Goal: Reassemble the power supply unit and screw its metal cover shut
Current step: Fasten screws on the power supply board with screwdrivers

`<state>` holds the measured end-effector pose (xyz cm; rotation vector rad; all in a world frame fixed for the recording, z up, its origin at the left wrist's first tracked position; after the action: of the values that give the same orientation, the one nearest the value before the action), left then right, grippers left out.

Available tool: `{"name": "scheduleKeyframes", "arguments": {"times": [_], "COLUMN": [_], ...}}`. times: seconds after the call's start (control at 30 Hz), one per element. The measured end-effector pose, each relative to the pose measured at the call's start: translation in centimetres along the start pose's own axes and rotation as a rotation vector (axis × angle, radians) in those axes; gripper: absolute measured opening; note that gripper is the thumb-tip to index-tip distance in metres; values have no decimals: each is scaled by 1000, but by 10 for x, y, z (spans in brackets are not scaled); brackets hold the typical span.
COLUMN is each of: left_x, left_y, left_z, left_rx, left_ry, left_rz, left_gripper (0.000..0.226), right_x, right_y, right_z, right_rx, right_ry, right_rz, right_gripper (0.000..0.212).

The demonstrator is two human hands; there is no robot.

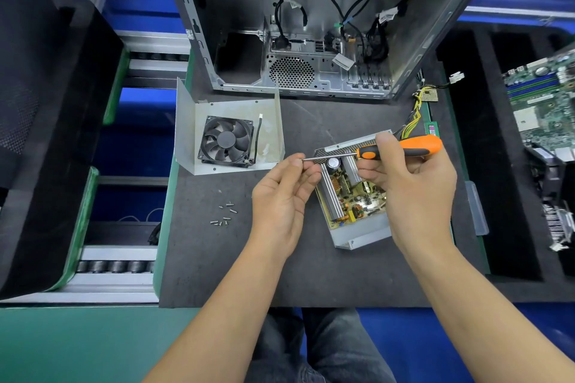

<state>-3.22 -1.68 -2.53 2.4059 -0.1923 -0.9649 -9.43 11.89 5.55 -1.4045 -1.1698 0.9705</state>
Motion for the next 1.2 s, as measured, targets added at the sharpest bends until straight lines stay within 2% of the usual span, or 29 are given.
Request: {"name": "scheduleKeyframes", "arguments": {"times": [0.33,0.53,0.6,0.7,0.83,0.97,1.2], "left_x": [-1,5,13,30,35,30,22], "left_y": [1,-5,-5,2,3,-3,-10], "left_z": [0,1,1,4,5,8,13], "left_rx": [-4,41,-34,-262,-495,-530,-459], "left_ry": [-71,-133,-107,-56,-236,-386,-485], "left_rz": [21,73,192,508,881,1111,1247], "left_gripper": [9,36,40,54,96,127,144], "right_x": [1,2,2,0,-8,-16,-26], "right_y": [3,-2,-6,-15,-25,-24,-16], "right_z": [3,6,8,12,16,23,29], "right_rx": [-51,-27,26,198,397,491,549], "right_ry": [1,1,-5,-42,-122,-198,-264], "right_rz": [47,19,-31,-163,-341,-447,-576], "right_gripper": [27,23,25,27,30,30,32]}}
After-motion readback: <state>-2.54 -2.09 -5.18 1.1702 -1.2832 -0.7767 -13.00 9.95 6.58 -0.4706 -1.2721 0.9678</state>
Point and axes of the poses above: each hand's wrist, its own z-axis towards the middle knuckle, its own x-axis out of the back of the hand, y = z × x, the point moved 3 cm from there along z, towards the middle knuckle, and after that the axes turned 6 degrees about y, right-handed, at the moved point
